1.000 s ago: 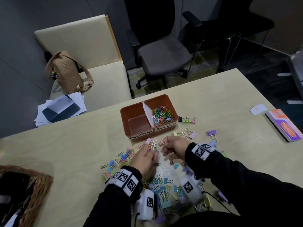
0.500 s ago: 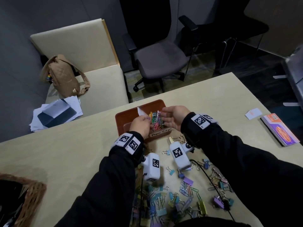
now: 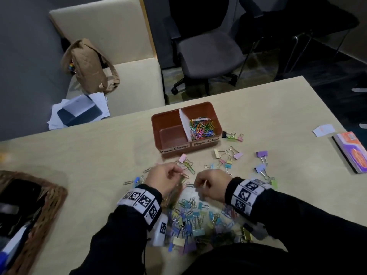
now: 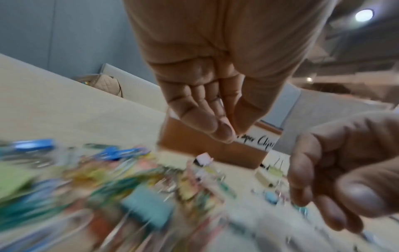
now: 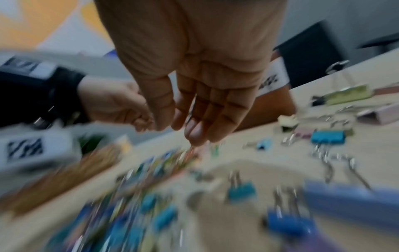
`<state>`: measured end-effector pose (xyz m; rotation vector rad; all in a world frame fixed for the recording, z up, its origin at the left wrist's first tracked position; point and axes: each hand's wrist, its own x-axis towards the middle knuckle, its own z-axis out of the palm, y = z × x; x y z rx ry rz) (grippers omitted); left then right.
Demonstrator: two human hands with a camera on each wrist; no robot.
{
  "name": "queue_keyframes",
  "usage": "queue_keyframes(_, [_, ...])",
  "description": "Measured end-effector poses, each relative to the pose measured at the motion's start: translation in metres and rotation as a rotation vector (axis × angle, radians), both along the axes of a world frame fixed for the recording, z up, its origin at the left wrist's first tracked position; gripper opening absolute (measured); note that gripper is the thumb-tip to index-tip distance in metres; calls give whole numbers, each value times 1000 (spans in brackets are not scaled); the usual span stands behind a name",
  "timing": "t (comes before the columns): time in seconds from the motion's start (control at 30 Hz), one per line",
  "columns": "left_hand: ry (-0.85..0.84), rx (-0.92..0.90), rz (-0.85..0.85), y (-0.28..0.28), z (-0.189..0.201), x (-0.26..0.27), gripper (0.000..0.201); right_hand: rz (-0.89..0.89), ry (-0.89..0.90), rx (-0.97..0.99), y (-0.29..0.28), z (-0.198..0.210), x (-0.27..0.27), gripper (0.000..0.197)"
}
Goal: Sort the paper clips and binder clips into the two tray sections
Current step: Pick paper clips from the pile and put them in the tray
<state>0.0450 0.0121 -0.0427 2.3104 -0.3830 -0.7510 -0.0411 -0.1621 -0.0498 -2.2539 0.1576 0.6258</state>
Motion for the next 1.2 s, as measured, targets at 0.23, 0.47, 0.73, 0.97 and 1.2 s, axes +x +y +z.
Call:
queue_keyframes(0.23, [18, 184, -102, 45, -39, -50, 19, 484, -78, -225, 33, -30, -28, 42])
queue_keyframes(0.47, [-116, 231, -135, 44, -50, -62, 23, 412, -194, -365, 39, -44, -26, 24])
queue_keyframes(0.73, [-180, 260, -453, 30, -46, -47, 34, 290, -176, -333, 36, -57, -19, 43])
queue_keyframes(0.97, [-258, 390, -554, 24, -46, -48, 23, 294, -177, -317, 21, -57, -18, 33])
queue_keyframes(1.2, [-252, 401, -531, 22, -48, -52, 24, 405, -255, -302, 20, -57, -21, 33])
